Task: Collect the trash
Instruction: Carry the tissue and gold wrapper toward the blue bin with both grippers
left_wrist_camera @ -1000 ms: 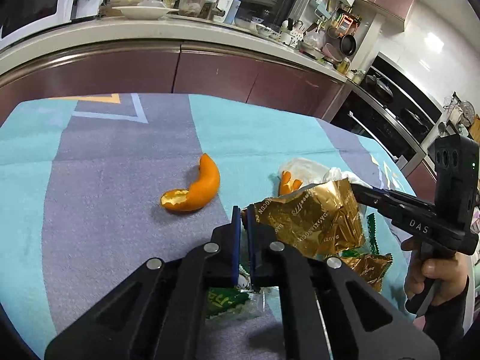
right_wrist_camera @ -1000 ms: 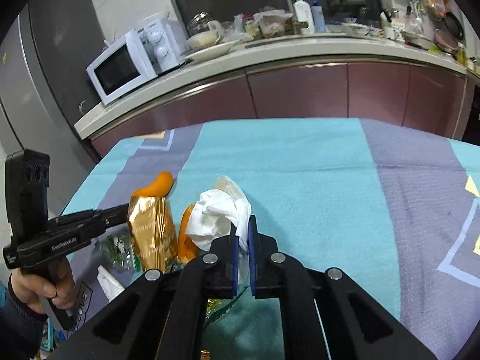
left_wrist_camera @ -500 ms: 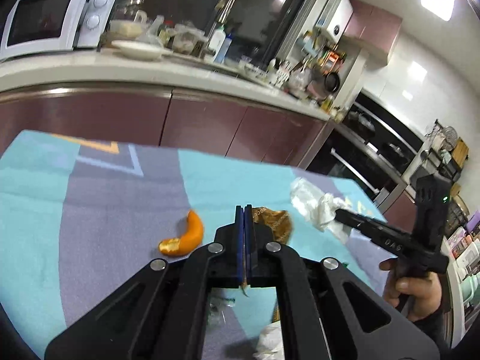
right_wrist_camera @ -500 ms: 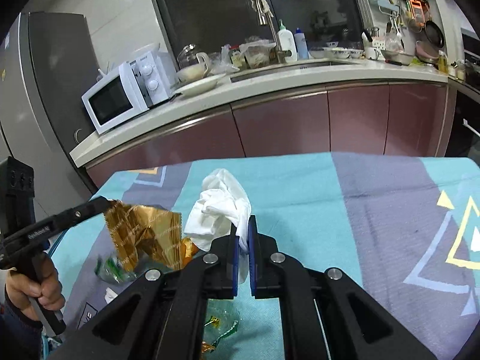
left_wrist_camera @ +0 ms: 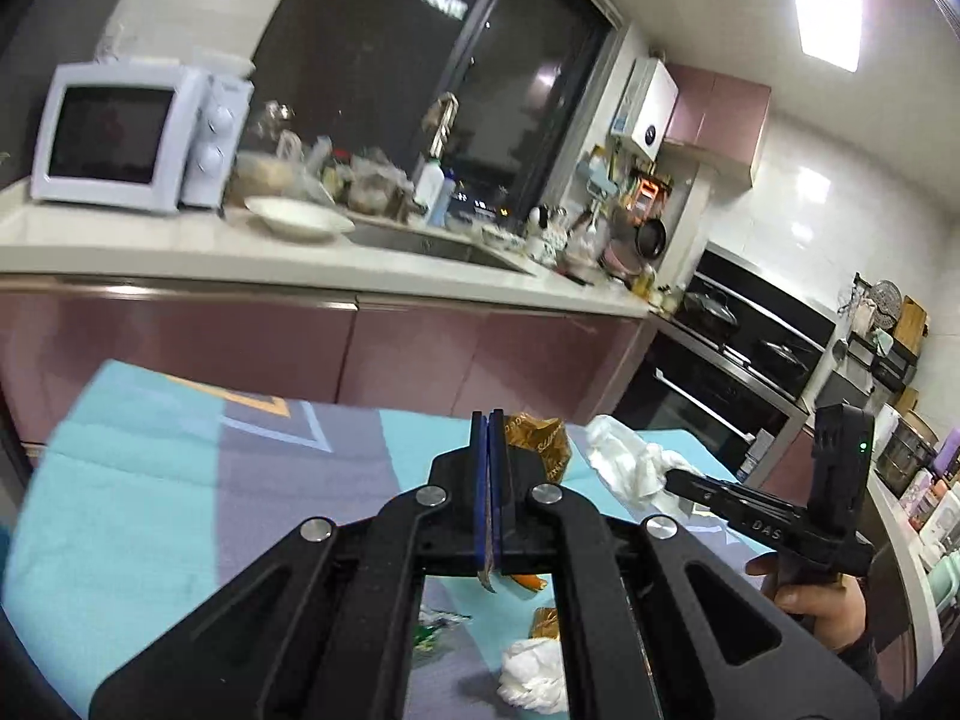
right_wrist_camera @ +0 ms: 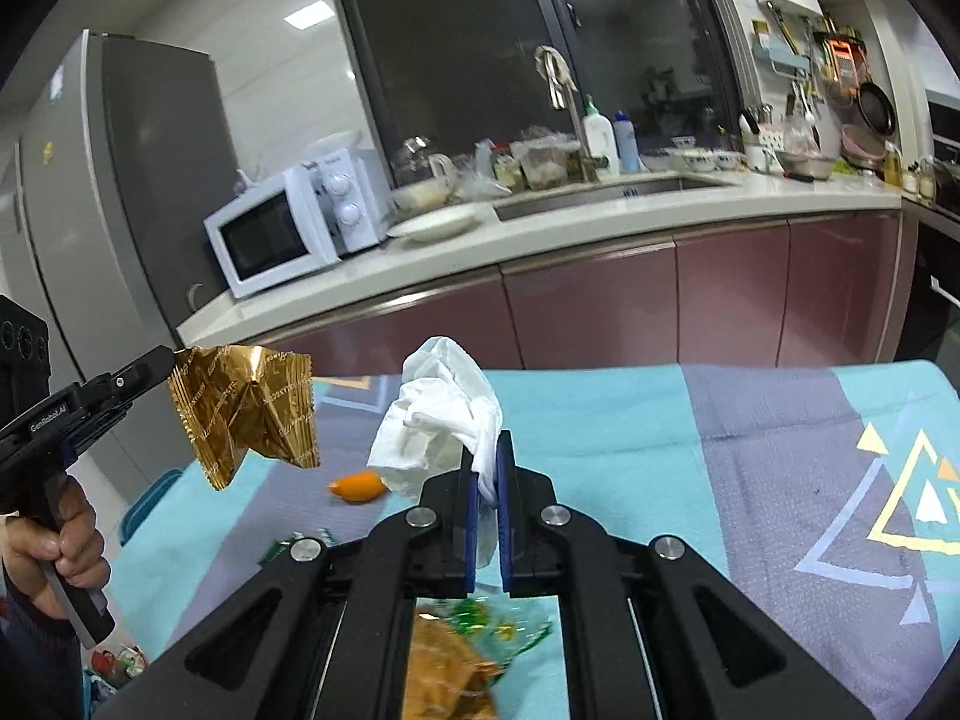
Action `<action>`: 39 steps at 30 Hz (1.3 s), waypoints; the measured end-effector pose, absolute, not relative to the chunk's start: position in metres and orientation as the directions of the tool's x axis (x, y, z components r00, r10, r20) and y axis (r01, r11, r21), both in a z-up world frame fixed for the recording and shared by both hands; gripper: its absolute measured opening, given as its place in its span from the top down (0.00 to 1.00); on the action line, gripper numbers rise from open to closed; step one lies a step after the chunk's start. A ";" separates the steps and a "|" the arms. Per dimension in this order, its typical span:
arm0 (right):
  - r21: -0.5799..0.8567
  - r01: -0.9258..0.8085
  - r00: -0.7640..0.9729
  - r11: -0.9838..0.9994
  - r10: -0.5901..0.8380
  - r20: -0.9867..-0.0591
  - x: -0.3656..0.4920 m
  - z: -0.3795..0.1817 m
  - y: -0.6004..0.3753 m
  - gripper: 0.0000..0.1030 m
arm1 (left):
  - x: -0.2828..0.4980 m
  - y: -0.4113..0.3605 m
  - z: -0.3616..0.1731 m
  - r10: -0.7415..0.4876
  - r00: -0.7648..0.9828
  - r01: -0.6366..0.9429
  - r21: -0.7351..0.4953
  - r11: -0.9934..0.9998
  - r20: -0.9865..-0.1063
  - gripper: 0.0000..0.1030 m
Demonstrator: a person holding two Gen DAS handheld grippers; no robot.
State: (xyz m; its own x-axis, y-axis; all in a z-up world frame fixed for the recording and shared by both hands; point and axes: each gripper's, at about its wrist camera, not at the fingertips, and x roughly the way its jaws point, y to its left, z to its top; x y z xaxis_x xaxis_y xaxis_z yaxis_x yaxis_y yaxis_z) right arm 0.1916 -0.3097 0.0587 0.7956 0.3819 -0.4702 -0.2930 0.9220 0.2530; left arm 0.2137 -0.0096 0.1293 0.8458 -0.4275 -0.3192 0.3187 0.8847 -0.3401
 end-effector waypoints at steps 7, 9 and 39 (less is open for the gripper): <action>0.244 -0.365 0.795 0.899 0.437 -0.421 0.159 0.079 -0.286 0.96 | 0.155 0.036 0.153 -0.349 0.896 0.257 -0.321 0.912 -0.275 0.99; 0.242 -0.390 0.790 0.889 0.458 -0.408 0.149 0.084 -0.276 0.96 | 0.138 0.050 0.158 -0.331 0.906 0.244 -0.314 0.918 -0.264 0.99; 0.271 -0.782 0.433 0.562 0.801 -0.413 0.137 0.093 -0.005 0.96 | -0.050 0.300 0.168 0.191 0.945 -0.254 -0.229 0.940 -0.264 0.99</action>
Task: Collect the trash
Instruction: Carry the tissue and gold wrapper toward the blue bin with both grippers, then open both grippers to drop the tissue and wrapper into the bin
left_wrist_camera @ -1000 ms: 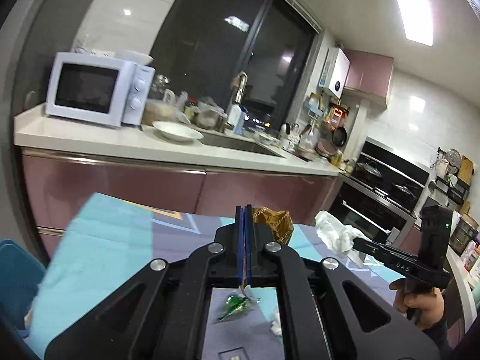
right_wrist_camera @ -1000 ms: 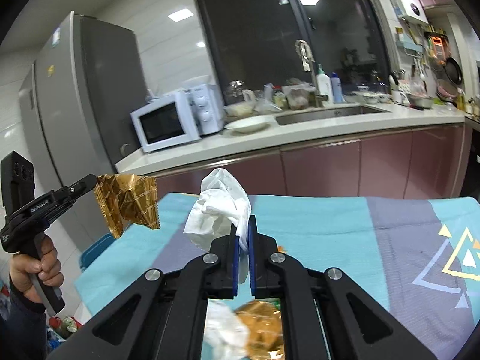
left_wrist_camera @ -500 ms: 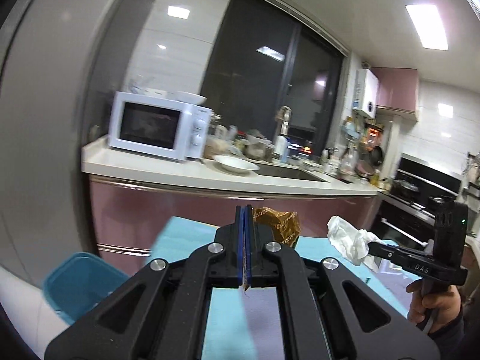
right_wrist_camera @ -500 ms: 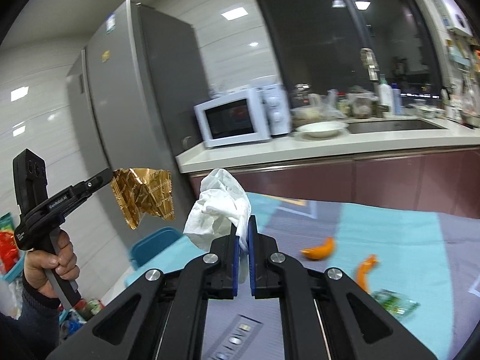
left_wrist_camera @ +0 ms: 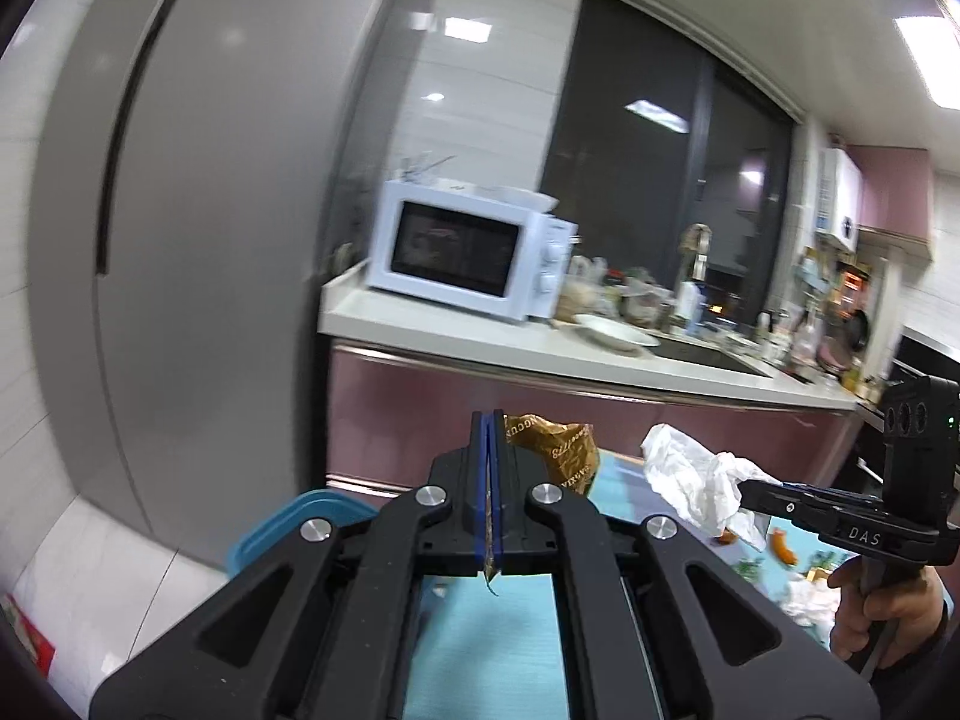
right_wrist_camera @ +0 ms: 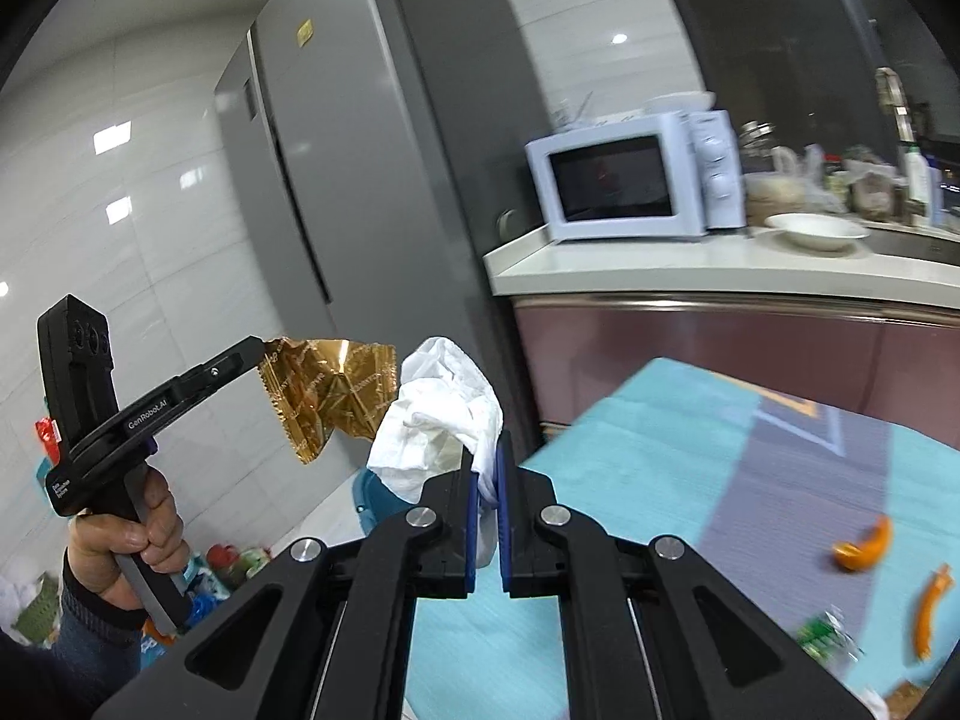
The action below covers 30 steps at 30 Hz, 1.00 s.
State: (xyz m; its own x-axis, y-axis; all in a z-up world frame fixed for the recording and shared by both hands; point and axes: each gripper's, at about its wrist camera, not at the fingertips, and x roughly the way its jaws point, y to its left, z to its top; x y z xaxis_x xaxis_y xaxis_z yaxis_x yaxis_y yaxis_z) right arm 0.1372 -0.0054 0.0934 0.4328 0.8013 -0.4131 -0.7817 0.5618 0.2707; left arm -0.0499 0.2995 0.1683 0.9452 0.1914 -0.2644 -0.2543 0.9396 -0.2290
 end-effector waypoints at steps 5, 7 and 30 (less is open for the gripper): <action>0.256 -0.810 0.376 0.528 0.802 -0.465 0.156 0.083 0.048 0.96 | -0.044 0.346 0.144 0.253 0.913 -0.337 -0.243 0.910 -0.320 0.99; 0.252 -0.818 0.358 0.518 0.800 -0.482 0.161 0.078 0.066 0.96 | -0.038 0.359 0.134 0.267 0.900 -0.360 -0.240 0.901 -0.346 0.99; 0.150 -0.858 0.224 0.491 0.620 -0.752 0.205 -0.004 0.230 0.96 | 0.077 0.417 0.006 0.318 0.733 -0.512 -0.179 0.840 -0.601 0.99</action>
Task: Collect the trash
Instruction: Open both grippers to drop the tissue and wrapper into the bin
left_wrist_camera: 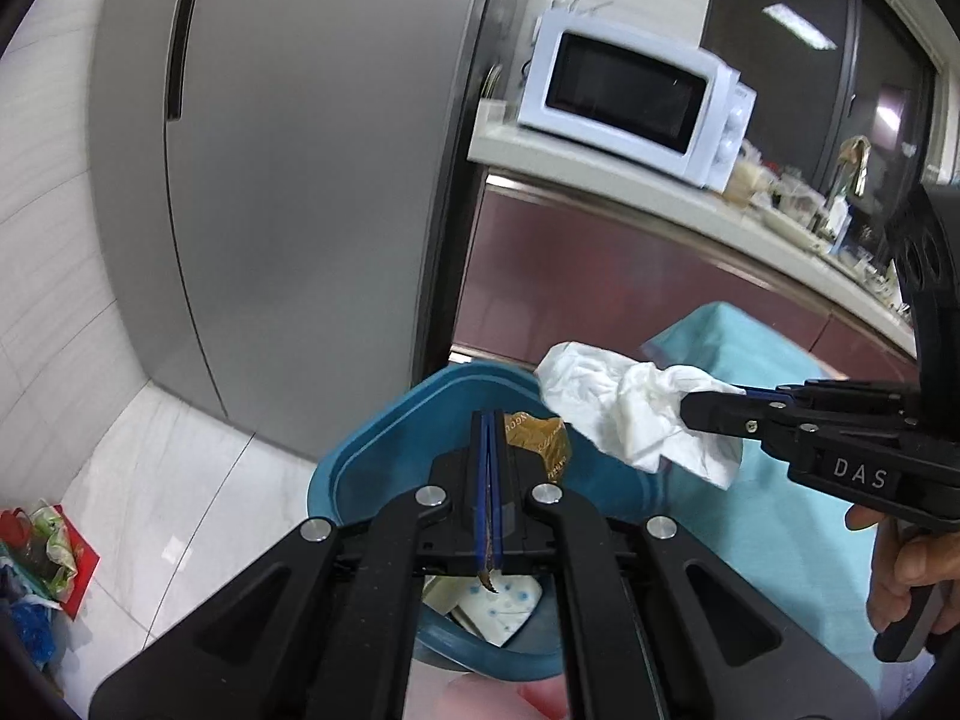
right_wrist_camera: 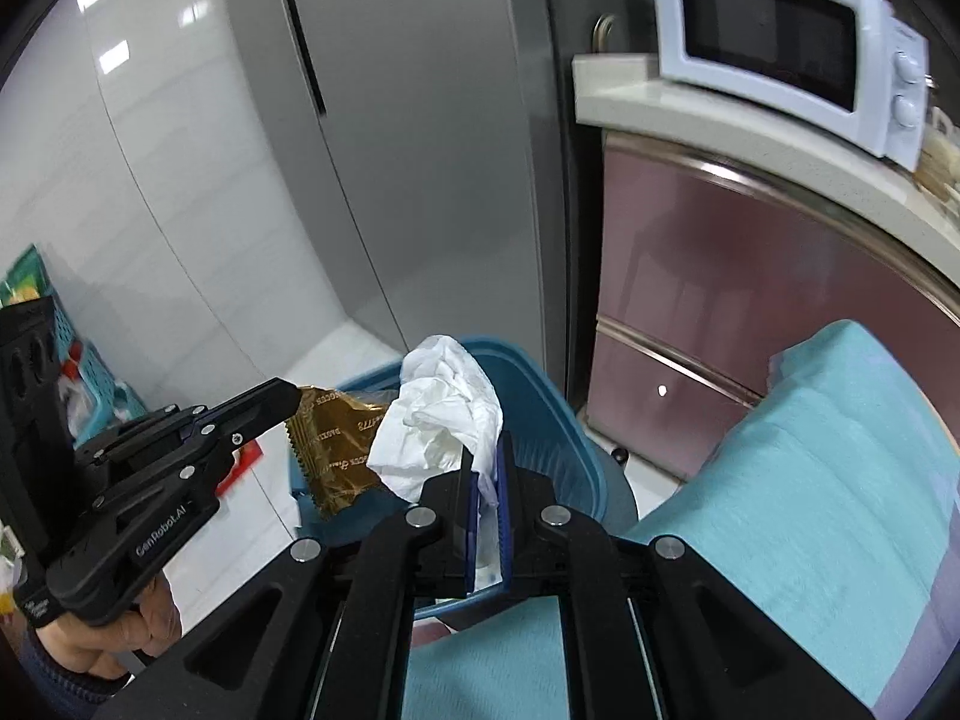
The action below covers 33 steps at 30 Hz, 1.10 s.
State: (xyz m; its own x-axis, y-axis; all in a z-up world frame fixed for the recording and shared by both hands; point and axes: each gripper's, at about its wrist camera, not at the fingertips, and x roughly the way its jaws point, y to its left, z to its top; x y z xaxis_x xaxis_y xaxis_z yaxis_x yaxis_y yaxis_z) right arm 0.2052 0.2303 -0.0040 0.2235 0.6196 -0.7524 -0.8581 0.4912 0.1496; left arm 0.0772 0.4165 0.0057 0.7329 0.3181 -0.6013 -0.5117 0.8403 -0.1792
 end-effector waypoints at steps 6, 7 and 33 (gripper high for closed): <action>0.094 -0.863 0.208 0.496 0.519 -0.829 0.214 -0.032 0.260 0.96 | 0.100 0.420 -0.023 0.333 0.681 -0.532 -0.127 0.837 -0.652 0.99; 0.098 -0.862 0.197 0.497 0.508 -0.838 0.216 -0.037 0.264 0.96 | 0.104 0.420 -0.027 0.332 0.676 -0.531 -0.122 0.839 -0.658 0.99; 0.123 -0.847 0.133 0.517 0.431 -0.893 0.228 -0.067 0.281 0.75 | 0.133 0.404 -0.054 0.343 0.593 -0.538 -0.042 0.842 -0.728 0.37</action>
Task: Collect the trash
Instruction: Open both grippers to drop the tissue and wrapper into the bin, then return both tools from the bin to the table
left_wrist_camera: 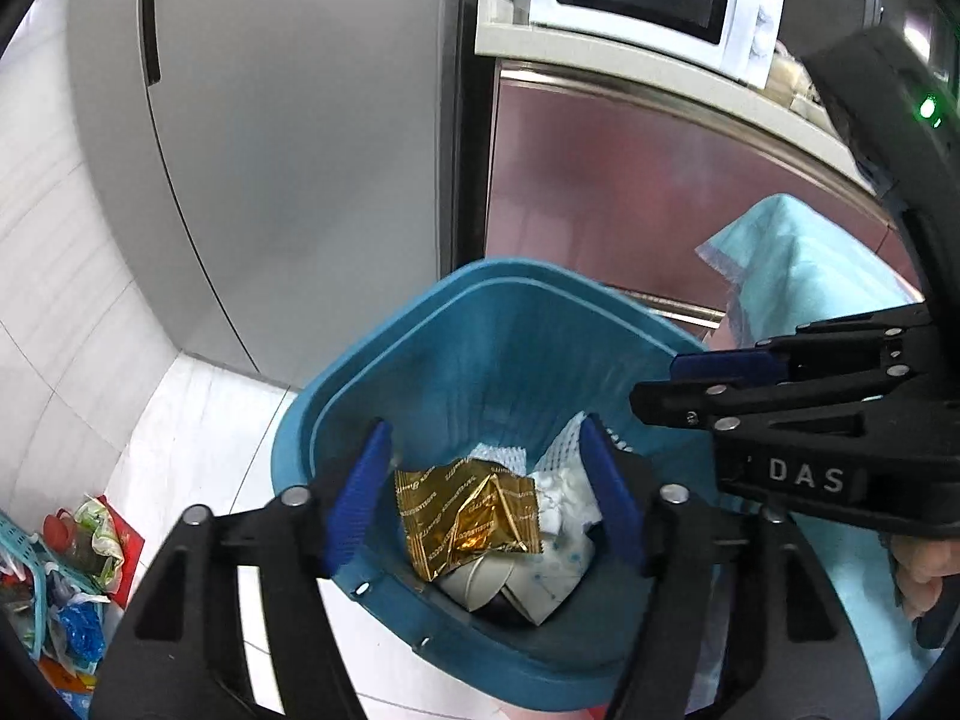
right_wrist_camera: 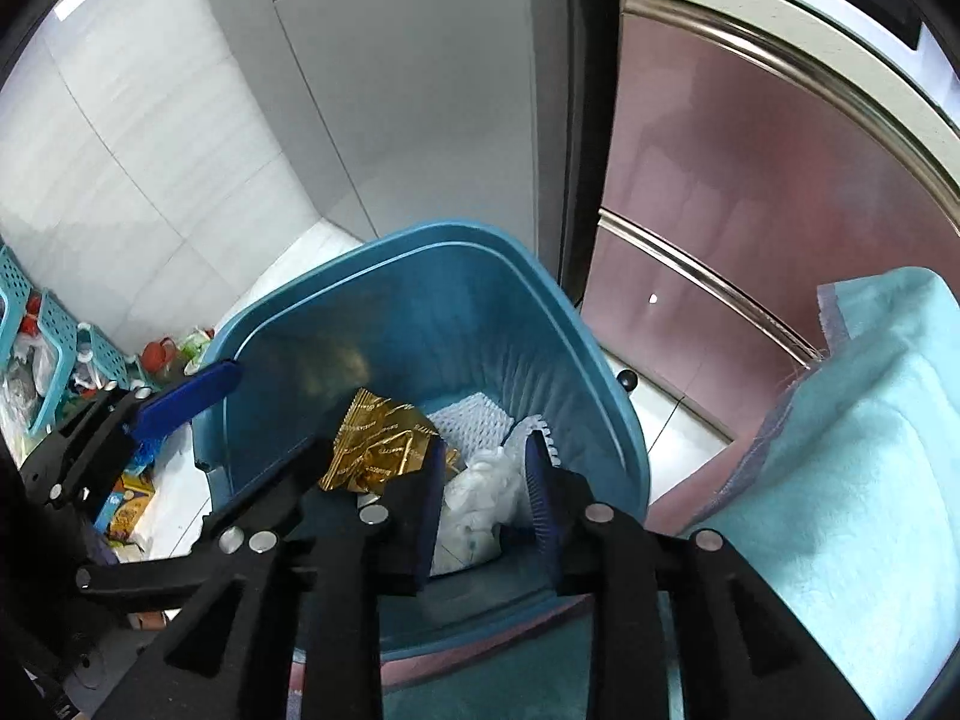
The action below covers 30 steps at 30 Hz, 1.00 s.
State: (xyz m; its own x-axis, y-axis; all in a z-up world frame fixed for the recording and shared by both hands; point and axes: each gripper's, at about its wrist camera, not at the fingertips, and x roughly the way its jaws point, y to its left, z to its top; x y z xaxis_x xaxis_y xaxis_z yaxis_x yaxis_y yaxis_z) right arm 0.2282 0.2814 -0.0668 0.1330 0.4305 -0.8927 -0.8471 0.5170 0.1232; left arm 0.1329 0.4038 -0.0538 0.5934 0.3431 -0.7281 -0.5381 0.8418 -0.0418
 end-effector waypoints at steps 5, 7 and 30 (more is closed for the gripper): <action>0.156 -0.826 0.148 0.541 0.475 -0.867 0.232 -0.056 0.264 0.72 | 0.122 0.397 -0.036 0.362 0.619 -0.539 -0.042 0.841 -0.697 0.22; 0.171 -0.817 0.163 0.550 0.505 -0.847 0.230 -0.047 0.252 0.65 | 0.112 0.396 -0.024 0.378 0.634 -0.549 -0.049 0.834 -0.675 0.13; 0.250 -0.824 0.293 0.509 0.760 -0.581 0.129 0.026 0.113 0.07 | -0.063 0.338 0.032 0.416 0.728 -0.614 -0.247 0.750 -0.545 0.05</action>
